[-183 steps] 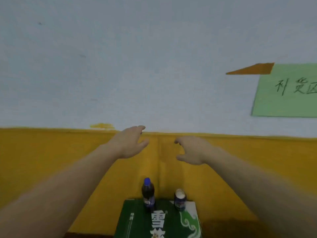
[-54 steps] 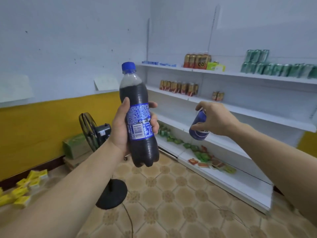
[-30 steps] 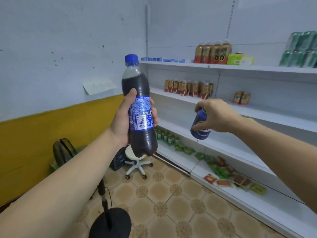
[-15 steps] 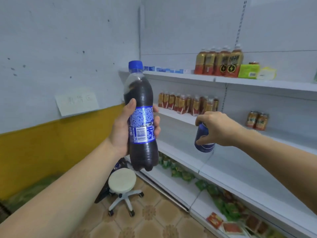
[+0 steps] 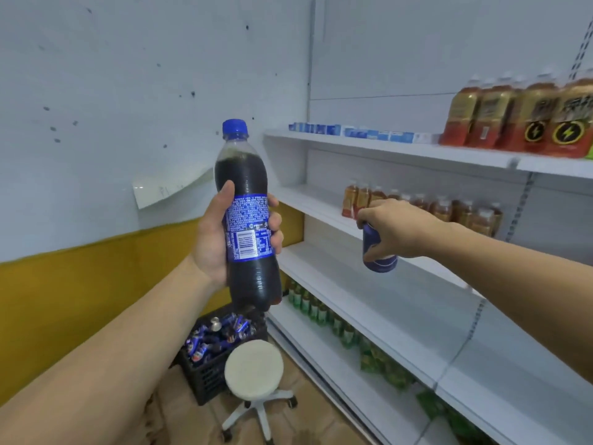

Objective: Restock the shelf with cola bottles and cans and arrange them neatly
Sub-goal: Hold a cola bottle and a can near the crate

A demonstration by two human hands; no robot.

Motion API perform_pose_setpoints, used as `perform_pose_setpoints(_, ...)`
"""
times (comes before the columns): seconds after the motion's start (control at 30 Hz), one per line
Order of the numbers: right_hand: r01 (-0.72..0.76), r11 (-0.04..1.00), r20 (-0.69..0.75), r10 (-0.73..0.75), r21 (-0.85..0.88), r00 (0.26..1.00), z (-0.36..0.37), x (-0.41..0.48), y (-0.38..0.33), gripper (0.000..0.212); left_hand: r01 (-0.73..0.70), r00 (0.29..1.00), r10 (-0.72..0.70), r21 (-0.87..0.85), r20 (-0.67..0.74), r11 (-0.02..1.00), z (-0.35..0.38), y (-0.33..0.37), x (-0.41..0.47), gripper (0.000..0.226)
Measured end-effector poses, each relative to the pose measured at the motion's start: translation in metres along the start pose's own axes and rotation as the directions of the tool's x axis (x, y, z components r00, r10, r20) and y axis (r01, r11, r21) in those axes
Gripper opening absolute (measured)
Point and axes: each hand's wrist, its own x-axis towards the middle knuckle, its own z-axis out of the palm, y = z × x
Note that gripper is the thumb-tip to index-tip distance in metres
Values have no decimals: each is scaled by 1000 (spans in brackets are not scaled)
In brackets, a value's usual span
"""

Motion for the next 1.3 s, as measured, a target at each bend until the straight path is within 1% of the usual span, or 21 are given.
perform_pose_setpoints(0.07, 22, 1000, -15, -22, -5, 1000, 3, 43, 1, 50, -13, 1000, 13, 11, 2, 1000, -29, 6, 27, 64)
perform_pose_setpoints(0.17, 47, 998, 25, -46, -31, 999, 4, 107, 7, 50, -12, 999, 13, 19, -44, 1000, -74, 18, 68, 65)
perform_pose_setpoints(0.2, 46, 998, 18, -46, -31, 999, 4, 128, 10, 50, -16, 998, 17, 19, -60, 1000, -88, 23, 81, 66)
perform_pose_setpoints(0.3, 41, 999, -64, -40, 14, 997, 7, 187, 19, 48, -31, 996, 32, 13, -80, 999, -130, 33, 116, 64)
perform_pose_setpoints(0.43, 61, 998, -41, -61, 20, 997, 30, 258, 30, 47, -29, 994, 25, -35, -108, 999, -183, 38, 147, 62)
perform_pose_setpoints(0.57, 98, 994, -95, -93, 48, 991, 54, 334, 45, 48, -53, 986, 56, 24, -157, 998, -235, 44, 172, 63)
perform_pose_setpoints(0.63, 131, 990, -96, -126, 46, 987, 70, 372, 49, 49, -63, 977, 73, 55, -199, 996, -260, 44, 182, 63)
perform_pose_setpoints(0.73, 210, 976, -78, -205, 63, 976, 86, 430, 49, 51, -74, 947, 88, 58, -310, 996, -292, 47, 194, 63)
perform_pose_setpoints(0.83, 276, 957, -104, -266, 91, 958, 92, 491, 33, 53, -101, 911, 119, 66, -395, 993, -318, 59, 195, 61)
perform_pose_setpoints(1.0, 379, 913, -180, -351, 153, 919, 88, 565, -29, 58, -144, 845, 162, 76, -510, 987, -356, 92, 169, 58)
perform_pose_setpoints(1.1, 412, 889, -229, -366, 202, 902, 93, 584, -64, 58, -159, 829, 184, 94, -527, 983, -377, 112, 147, 57)
perform_pose_setpoints(1.3, 418, 882, -196, -381, 215, 904, 102, 593, -97, 60, -169, 823, 196, 100, -533, 981, -399, 130, 119, 58)
